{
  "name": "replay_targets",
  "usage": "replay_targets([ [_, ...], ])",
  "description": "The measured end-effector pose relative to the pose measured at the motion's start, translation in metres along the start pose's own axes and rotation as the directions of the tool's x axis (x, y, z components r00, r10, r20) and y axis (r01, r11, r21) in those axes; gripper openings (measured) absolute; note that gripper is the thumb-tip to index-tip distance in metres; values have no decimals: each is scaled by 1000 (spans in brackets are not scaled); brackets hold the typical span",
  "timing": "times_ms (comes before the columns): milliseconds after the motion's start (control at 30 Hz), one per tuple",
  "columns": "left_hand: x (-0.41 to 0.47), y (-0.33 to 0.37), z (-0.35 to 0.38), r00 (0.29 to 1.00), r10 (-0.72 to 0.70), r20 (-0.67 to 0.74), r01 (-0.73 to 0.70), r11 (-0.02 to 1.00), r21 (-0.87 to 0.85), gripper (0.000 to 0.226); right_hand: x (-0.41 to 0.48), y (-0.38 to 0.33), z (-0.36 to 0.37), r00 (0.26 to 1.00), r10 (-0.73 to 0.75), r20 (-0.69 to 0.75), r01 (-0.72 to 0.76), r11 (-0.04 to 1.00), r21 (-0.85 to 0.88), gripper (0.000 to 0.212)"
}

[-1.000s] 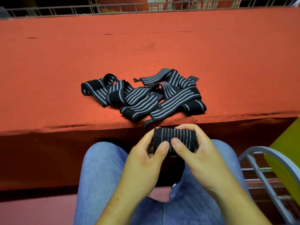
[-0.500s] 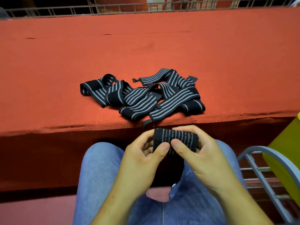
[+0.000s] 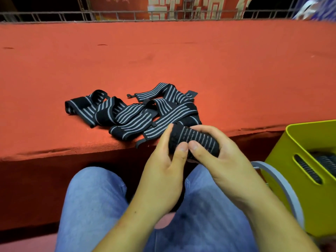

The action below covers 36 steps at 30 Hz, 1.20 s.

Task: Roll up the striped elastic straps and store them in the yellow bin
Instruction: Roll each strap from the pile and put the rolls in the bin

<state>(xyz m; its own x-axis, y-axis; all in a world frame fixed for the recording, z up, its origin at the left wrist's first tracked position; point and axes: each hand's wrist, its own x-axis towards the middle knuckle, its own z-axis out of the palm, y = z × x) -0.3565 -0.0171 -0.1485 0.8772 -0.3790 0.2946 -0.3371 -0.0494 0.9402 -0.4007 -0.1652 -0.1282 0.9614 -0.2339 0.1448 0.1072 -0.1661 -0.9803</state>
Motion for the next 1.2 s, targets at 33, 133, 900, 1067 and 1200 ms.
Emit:
replay_targets([
  [33, 1, 4, 5, 1000, 8, 6, -8, 1000, -9, 37, 0, -1, -3, 1000, -1, -15, 1, 1000, 17, 25],
  [133, 6, 13, 20, 999, 47, 25, -46, 998, -30, 33, -2, -4, -15, 998, -27, -61, 27, 1000, 4, 23],
  [900, 80, 68, 208, 895, 4, 447, 21, 999, -50, 44, -37, -59, -296, 982, 181, -52, -157, 631, -760, 28],
  [1067, 87, 48, 231, 863, 33, 505, -146, 972, 184, 42, -26, -15, -377, 885, 352, -304, -445, 453, -772, 49],
  [1200, 84, 38, 243, 837, 41, 546, -235, 928, 291, 42, -17, 23, -412, 789, 504, -352, -555, 339, -760, 40],
])
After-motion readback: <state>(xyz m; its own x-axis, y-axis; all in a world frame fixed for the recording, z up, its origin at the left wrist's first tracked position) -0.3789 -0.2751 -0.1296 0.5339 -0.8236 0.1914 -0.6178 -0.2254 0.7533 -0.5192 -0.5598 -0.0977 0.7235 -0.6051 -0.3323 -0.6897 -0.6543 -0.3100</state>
